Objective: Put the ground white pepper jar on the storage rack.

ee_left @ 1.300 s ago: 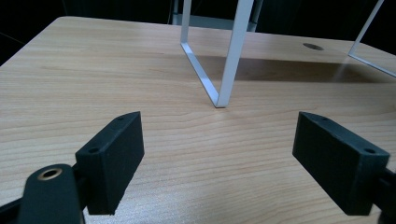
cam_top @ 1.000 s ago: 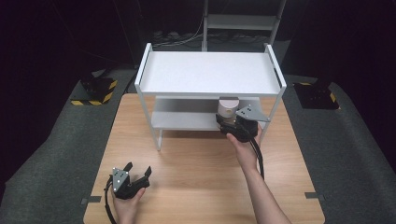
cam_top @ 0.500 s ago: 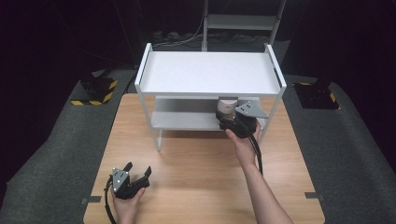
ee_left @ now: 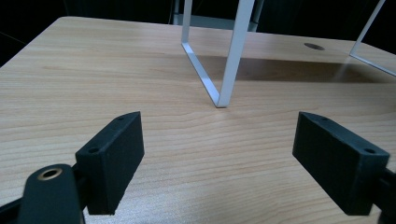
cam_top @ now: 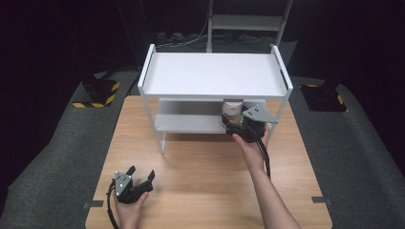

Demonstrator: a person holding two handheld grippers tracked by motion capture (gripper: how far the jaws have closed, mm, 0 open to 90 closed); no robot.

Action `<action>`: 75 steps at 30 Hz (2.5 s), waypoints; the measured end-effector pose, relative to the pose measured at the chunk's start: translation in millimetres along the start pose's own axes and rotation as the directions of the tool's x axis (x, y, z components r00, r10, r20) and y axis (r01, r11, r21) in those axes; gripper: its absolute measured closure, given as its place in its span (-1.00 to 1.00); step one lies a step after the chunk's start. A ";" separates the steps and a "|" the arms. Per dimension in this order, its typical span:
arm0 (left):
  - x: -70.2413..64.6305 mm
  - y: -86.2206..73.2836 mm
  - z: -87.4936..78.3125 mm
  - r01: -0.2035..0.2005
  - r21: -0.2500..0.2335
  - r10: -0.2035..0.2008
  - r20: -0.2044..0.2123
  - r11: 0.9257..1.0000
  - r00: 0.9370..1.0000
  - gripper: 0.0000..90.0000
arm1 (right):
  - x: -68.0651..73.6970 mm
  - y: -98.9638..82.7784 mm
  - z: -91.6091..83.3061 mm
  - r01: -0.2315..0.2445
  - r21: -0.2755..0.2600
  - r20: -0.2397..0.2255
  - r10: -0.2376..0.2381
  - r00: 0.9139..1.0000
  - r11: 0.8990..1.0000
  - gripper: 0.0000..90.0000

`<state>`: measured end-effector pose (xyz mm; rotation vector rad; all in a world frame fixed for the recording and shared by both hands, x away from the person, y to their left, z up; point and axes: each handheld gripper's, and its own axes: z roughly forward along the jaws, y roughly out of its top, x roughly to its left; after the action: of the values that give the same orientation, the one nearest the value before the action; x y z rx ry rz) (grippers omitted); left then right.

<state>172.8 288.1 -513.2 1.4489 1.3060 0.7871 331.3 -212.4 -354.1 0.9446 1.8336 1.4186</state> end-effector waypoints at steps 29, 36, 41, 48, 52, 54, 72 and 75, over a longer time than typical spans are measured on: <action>-2.2 1.7 1.0 -0.012 0.012 0.012 -0.005 1.000 1.000 -0.63 | -4.6 -27.5 -55.1 0.019 -0.004 -0.020 -0.019 1.000 1.000 -0.51; -2.3 2.2 1.1 -0.017 0.016 0.017 -0.003 1.000 1.000 -0.63 | -0.6 -49.1 -62.4 0.008 -0.005 -0.016 -0.008 1.000 1.000 -0.50; -2.6 2.4 1.3 -0.019 0.017 0.019 -0.003 1.000 1.000 -0.63 | -2.3 -61.9 -66.1 -0.019 0.008 -0.023 0.019 1.000 1.000 -0.50; -3.3 2.5 1.3 -0.021 0.019 0.021 -0.004 1.000 1.000 -0.63 | -4.0 -81.9 -72.2 -0.053 0.030 -0.023 0.054 0.998 0.998 -0.49; -3.6 3.0 1.6 -0.023 0.022 0.023 -0.005 0.999 1.000 -0.63 | -4.5 -94.7 -75.9 -0.076 0.051 -0.015 0.077 0.997 0.996 -0.50; -3.8 3.1 1.8 -0.026 0.023 0.026 -0.004 0.999 1.000 -0.63 | -4.9 -100.4 -77.4 -0.086 0.064 -0.013 0.087 0.996 0.994 -0.50; -5.1 3.9 2.1 -0.032 0.028 0.033 -0.008 0.999 0.999 -0.63 | -6.2 -136.7 -89.7 -0.139 0.130 0.006 0.140 0.990 0.982 -0.47; -5.1 3.7 1.9 -0.031 0.028 0.031 -0.008 0.999 0.999 -0.63 | -4.7 -142.1 -91.3 -0.138 0.141 0.002 0.139 0.990 0.980 -0.46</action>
<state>174.7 283.0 -509.5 1.4924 1.3081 0.7994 236.1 -287.4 -471.6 1.1595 1.9261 1.3896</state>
